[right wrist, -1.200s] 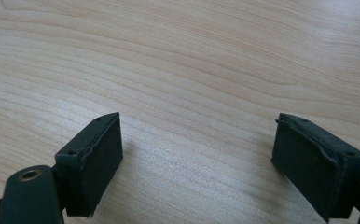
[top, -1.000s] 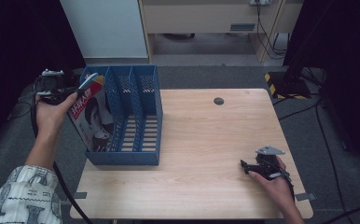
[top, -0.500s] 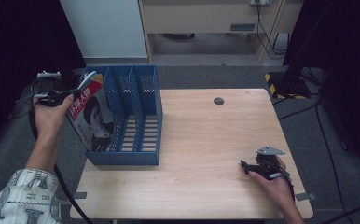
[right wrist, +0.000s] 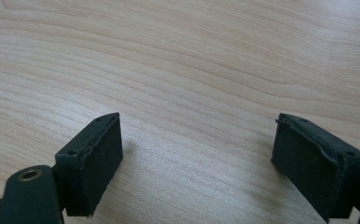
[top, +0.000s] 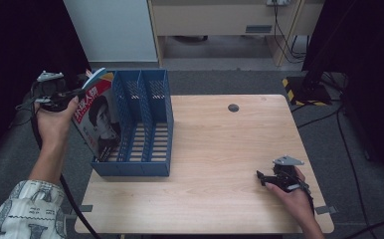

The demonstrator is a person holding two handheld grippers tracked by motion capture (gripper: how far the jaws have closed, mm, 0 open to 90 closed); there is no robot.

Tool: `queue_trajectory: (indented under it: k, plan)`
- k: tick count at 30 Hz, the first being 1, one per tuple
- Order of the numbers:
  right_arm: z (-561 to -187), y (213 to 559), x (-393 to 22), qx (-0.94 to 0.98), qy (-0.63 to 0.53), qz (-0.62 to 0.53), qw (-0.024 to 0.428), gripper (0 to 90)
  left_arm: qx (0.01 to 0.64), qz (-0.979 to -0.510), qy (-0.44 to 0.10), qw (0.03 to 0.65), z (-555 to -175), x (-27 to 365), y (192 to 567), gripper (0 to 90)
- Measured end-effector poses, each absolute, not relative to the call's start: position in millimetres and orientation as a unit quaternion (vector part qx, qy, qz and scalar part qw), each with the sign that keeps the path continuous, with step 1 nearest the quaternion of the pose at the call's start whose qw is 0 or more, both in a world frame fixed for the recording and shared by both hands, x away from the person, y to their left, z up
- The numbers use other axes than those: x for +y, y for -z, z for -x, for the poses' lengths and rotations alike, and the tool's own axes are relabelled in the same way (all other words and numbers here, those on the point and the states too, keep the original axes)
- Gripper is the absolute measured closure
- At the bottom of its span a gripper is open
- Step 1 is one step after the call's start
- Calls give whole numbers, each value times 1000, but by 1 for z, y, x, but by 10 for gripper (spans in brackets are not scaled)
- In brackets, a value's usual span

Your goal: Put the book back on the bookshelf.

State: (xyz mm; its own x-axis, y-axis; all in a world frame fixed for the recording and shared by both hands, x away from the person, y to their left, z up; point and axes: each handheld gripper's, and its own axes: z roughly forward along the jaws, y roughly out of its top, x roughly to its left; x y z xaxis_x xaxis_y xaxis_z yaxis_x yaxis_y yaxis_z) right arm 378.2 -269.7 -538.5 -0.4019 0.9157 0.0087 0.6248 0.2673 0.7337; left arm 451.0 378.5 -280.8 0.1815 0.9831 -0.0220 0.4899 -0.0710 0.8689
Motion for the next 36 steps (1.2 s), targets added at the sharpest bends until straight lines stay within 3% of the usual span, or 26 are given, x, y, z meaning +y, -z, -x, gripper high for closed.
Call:
queue_trajectory:
  k: [36]
  plan:
    - [-378, 538, -270, 767, -337, -501, 216, 162, 556, -649, -319, 409, -456, 376, 299, 869]
